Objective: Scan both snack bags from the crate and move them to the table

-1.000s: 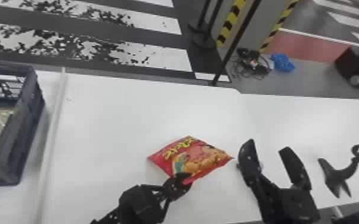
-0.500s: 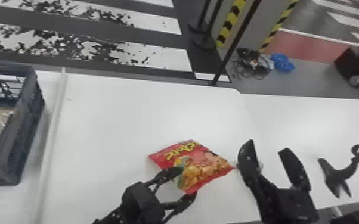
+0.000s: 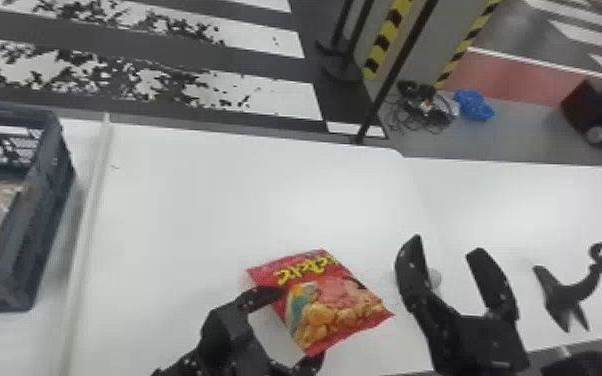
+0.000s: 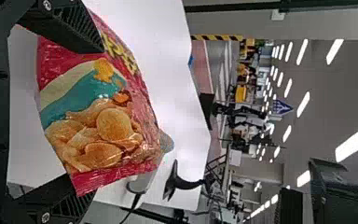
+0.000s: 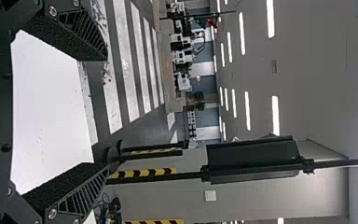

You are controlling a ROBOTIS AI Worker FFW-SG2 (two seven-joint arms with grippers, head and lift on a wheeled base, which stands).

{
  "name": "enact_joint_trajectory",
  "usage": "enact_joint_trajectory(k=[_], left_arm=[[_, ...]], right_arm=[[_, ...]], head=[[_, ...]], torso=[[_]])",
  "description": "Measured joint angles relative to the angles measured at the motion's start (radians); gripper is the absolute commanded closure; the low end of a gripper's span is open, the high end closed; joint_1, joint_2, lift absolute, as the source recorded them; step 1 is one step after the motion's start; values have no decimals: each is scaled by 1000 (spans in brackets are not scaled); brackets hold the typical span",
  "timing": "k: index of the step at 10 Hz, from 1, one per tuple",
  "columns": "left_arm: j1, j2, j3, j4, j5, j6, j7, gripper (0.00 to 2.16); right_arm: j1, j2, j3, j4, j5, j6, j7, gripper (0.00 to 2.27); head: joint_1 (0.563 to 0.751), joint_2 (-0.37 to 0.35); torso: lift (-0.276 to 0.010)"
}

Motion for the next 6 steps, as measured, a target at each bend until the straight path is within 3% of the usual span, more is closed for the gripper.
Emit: enact_joint_trajectory(k=[1, 3, 6], left_arm=[[0, 0, 19, -2, 24, 35, -7, 70], [6, -7, 55, -3, 78, 119, 30, 70], [9, -21, 73, -52, 170, 384, 40, 70]], right_arm=[[0, 0, 2, 1, 0, 0, 0, 124], [0, 0, 12, 4, 2, 0, 1, 124], [3, 0, 19, 5, 8, -2, 0, 124]], head=[[695, -350], [695, -350], [695, -350]], torso=[[-87], [-87], [-87]])
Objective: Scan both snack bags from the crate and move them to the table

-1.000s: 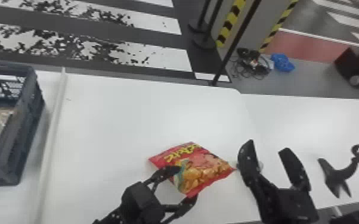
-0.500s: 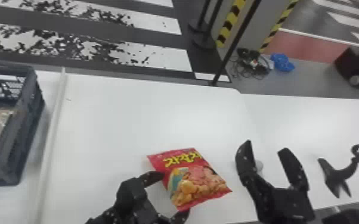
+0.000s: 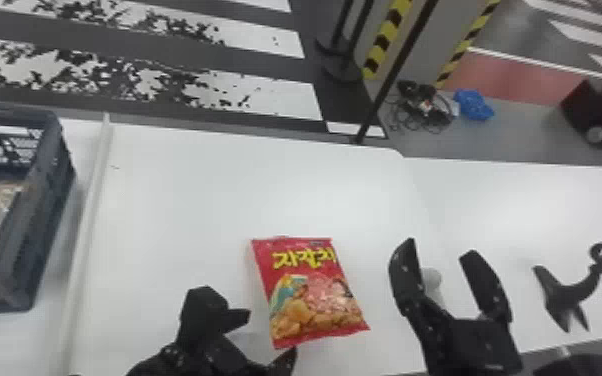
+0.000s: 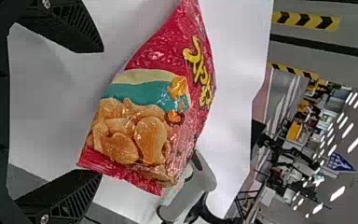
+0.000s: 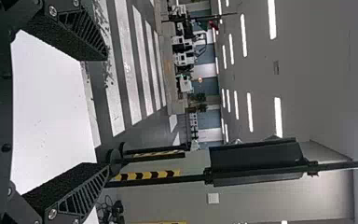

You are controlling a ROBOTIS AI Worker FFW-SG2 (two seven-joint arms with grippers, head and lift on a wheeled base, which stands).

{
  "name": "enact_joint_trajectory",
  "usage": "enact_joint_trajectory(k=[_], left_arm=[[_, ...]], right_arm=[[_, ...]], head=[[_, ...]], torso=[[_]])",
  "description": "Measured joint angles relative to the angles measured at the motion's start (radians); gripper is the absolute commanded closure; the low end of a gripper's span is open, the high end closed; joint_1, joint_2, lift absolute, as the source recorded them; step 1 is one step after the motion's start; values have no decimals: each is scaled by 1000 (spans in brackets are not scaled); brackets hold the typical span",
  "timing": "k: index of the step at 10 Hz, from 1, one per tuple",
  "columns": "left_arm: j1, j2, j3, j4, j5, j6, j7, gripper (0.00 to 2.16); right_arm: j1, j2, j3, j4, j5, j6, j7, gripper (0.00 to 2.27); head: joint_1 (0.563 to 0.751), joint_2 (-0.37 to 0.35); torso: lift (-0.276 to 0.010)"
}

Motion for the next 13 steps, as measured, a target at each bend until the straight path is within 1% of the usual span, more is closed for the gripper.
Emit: enact_joint_trajectory(k=[1, 2, 3, 4, 5, 6, 7, 8, 9, 10, 11, 12, 13], left_arm=[[38, 4, -9, -69, -4, 59, 30, 70], [78, 12, -11, -153, -14, 146, 54, 70], [125, 22, 11, -244, -19, 235, 63, 70], [177, 38, 50, -326, -21, 272, 65, 70], [215, 57, 85, -385, -21, 277, 89, 70], [253, 82, 131, -437, -24, 252, 113, 70], [289, 94, 187, -458, -26, 158, 115, 70], [320, 100, 239, -462, -26, 23, 137, 70], [344, 106, 290, -463, -25, -104, 165, 70], [364, 109, 344, -472, -16, -195, 170, 70], [395, 109, 397, -503, -4, -271, 162, 73], [432, 107, 441, -543, -1, -364, 157, 76], [465, 104, 478, -580, 0, -439, 155, 76]], right_arm=[[2, 0, 0, 0, -1, -1, 0, 124], [3, -1, -1, 0, -1, -2, -4, 124], [4, -3, -1, 0, -1, -3, -8, 124], [4, -5, 0, 1, -1, -4, -9, 124], [2, -10, 2, 5, -1, -3, -8, 120], [-1, -16, 2, 7, -1, -2, -7, 117], [-4, -23, 2, 10, -1, 0, -2, 107], [-5, -30, 1, 14, -1, 6, 11, 120], [-9, -36, -2, 16, -1, 42, 35, 120], [-17, -41, -4, 19, 3, 81, 59, 124], [-29, -47, -2, 34, 34, 97, 76, 124], [-44, -54, 1, 50, 50, 119, 106, 124], [-57, -57, -4, 58, 38, 174, 165, 124]], head=[[695, -350], [695, -350], [695, -350], [695, -350], [695, -350], [695, -350], [695, -350], [695, -350], [695, -350], [695, -350], [695, -330], [695, -278], [695, -226]], torso=[[-87], [-87], [-87], [-87], [-87], [-87], [-87], [-87], [-87], [-87], [-87], [-87], [-87]])
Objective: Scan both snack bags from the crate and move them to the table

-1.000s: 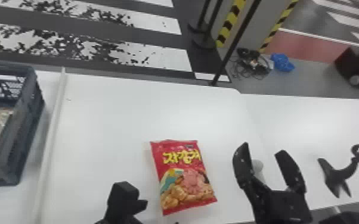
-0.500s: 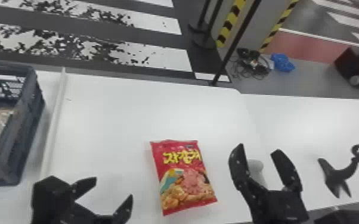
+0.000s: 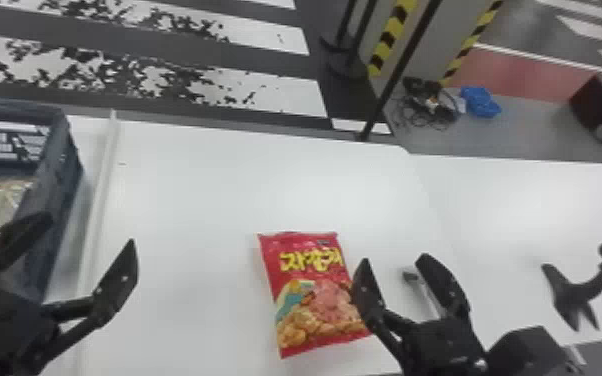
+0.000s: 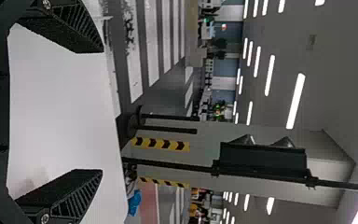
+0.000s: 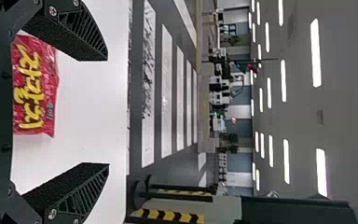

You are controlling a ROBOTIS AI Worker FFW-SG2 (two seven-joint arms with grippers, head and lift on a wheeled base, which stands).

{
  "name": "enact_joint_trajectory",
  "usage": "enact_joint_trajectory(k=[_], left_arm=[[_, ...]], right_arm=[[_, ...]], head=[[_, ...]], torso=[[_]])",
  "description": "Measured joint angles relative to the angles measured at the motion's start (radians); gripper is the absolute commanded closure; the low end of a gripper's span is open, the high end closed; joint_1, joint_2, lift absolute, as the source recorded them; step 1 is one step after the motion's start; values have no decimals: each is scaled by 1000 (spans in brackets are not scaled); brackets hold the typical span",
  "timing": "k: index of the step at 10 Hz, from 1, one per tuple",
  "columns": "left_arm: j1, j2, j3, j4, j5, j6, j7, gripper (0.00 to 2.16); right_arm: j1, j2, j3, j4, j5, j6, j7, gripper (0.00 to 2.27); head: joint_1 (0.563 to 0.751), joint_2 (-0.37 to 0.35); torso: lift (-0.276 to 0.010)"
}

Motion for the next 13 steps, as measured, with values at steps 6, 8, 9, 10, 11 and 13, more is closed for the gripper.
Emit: enact_joint_trajectory(k=[6, 8, 9, 10, 11, 13], left_arm=[[132, -33, 213, -77, 129, -114, -75, 76], [133, -35, 220, -69, 134, -114, -90, 76], [132, -35, 218, -63, 137, -114, -96, 76], [129, -36, 212, -57, 139, -114, -100, 76], [127, -36, 211, -51, 139, -114, -109, 76], [125, -36, 212, -41, 139, -114, -119, 76]], right_arm=[[-3, 0, 19, 16, 180, 196, 405, 144], [-13, -8, 91, 25, 296, 245, 390, 147], [-30, -13, 128, 44, 355, 251, 332, 147], [-50, -29, 177, 69, 432, 252, 232, 151], [-72, -53, 232, 100, 508, 260, 132, 151], [-111, -96, 341, 150, 643, 345, -42, 151]], head=[[695, 71], [695, 120], [695, 131], [695, 122], [695, 119], [695, 120]], torso=[[-87], [-87], [-87], [-87], [-87], [-87]])
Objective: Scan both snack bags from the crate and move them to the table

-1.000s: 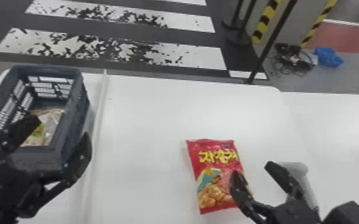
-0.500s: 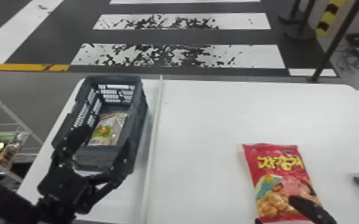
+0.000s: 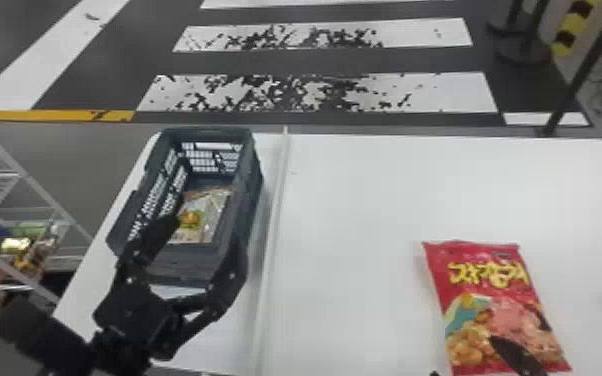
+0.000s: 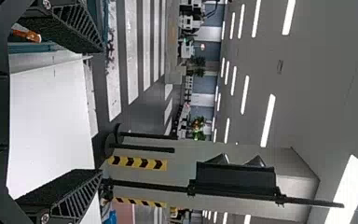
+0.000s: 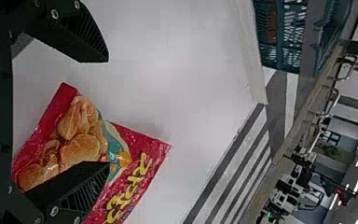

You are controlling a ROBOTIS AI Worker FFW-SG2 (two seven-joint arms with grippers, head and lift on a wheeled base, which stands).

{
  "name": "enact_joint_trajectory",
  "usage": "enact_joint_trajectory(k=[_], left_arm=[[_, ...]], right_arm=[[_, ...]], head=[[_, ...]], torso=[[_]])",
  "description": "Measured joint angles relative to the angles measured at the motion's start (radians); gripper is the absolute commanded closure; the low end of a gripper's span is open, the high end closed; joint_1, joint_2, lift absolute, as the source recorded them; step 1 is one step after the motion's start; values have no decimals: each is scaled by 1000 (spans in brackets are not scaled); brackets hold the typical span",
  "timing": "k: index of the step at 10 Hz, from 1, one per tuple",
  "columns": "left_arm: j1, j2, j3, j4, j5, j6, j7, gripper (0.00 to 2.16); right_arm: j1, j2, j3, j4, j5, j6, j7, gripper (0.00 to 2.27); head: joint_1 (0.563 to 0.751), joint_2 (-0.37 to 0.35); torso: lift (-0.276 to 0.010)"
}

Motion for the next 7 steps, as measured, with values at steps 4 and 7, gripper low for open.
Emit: enact_joint_trajectory(k=[4, 7], left_arm=[[-7, 0, -1, 25, 6, 2, -34, 76], [-7, 0, 6, 30, 24, 5, -56, 76]], right_arm=[[-78, -43, 160, 35, 131, 251, -187, 147], [-175, -41, 237, 68, 137, 358, -262, 147]], head=[[695, 87], [695, 84]], torso=[[-87], [-87]])
